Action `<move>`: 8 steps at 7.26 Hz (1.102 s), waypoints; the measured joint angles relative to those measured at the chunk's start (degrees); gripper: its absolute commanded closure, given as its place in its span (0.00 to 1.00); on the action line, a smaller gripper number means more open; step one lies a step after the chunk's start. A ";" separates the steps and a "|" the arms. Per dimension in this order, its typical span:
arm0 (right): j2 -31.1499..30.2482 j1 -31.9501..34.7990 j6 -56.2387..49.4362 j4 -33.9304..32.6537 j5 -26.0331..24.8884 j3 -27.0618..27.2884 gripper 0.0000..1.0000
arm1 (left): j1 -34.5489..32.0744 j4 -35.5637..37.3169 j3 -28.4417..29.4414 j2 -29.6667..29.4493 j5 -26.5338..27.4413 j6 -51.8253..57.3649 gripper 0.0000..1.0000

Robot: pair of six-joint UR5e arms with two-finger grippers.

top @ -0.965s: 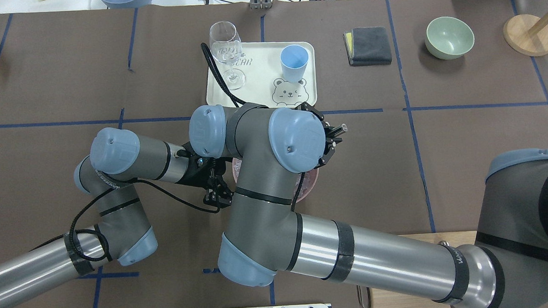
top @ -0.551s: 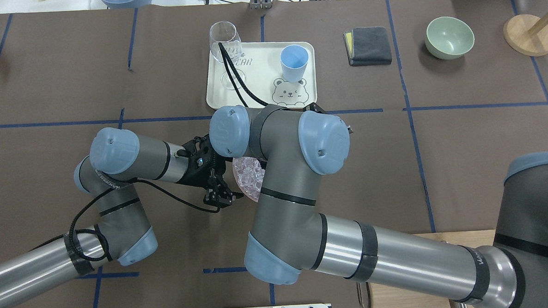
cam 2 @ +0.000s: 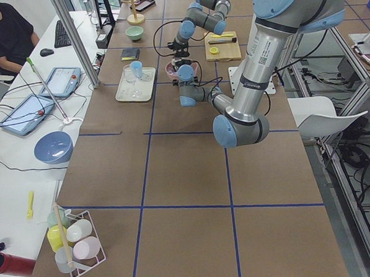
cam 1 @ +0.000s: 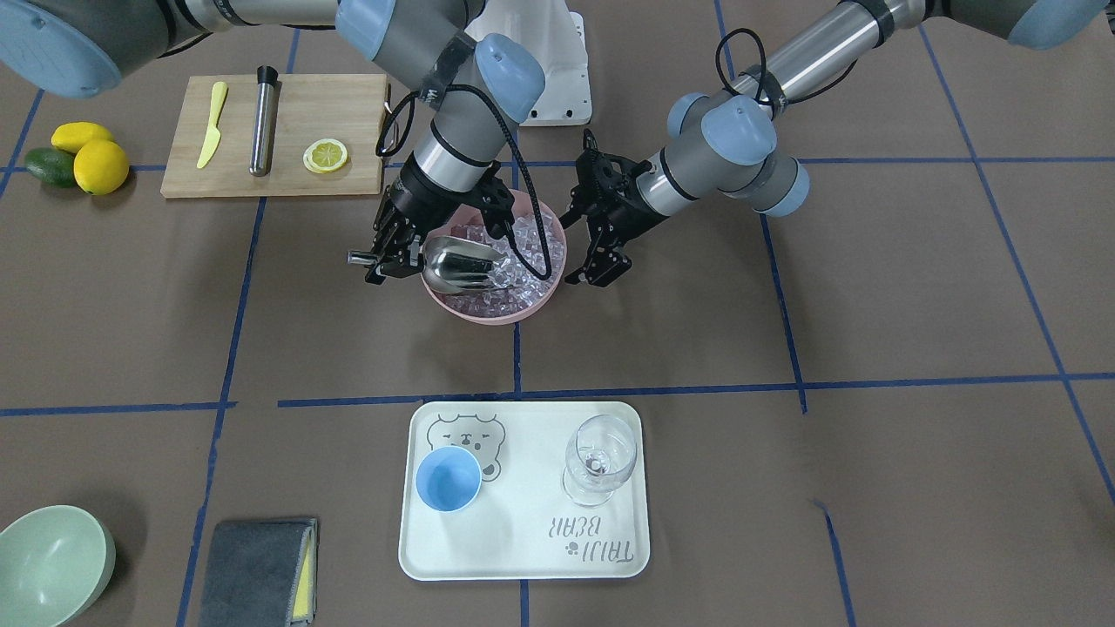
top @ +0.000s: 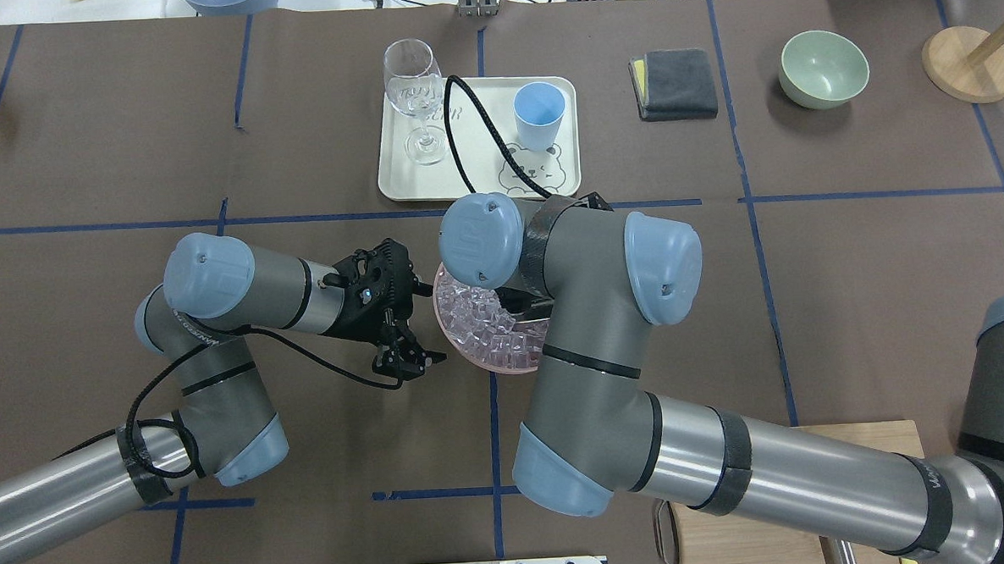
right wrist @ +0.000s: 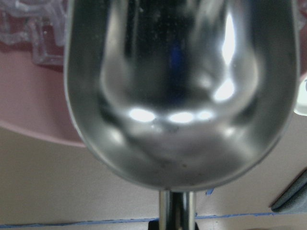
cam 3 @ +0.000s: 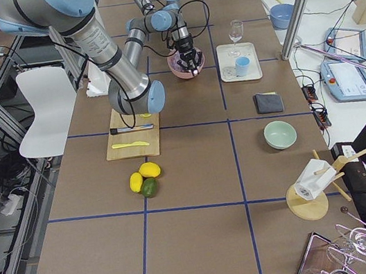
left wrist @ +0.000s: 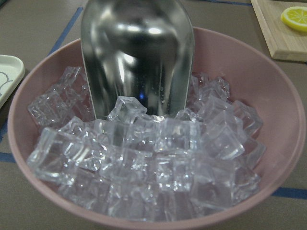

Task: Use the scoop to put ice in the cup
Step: 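Drag the scoop through the ice to fill it with cubes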

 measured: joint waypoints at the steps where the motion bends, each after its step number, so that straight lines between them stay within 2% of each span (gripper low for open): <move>1: -0.25 0.21 -0.07 0.68 0.64 0.31 1.00 | 0.00 -0.02 -0.03 -0.01 0.00 -0.03 0.01; 8: -8.20 4.30 -1.25 17.05 13.42 3.06 1.00 | -0.17 -0.14 -0.40 0.05 -0.04 -0.19 0.00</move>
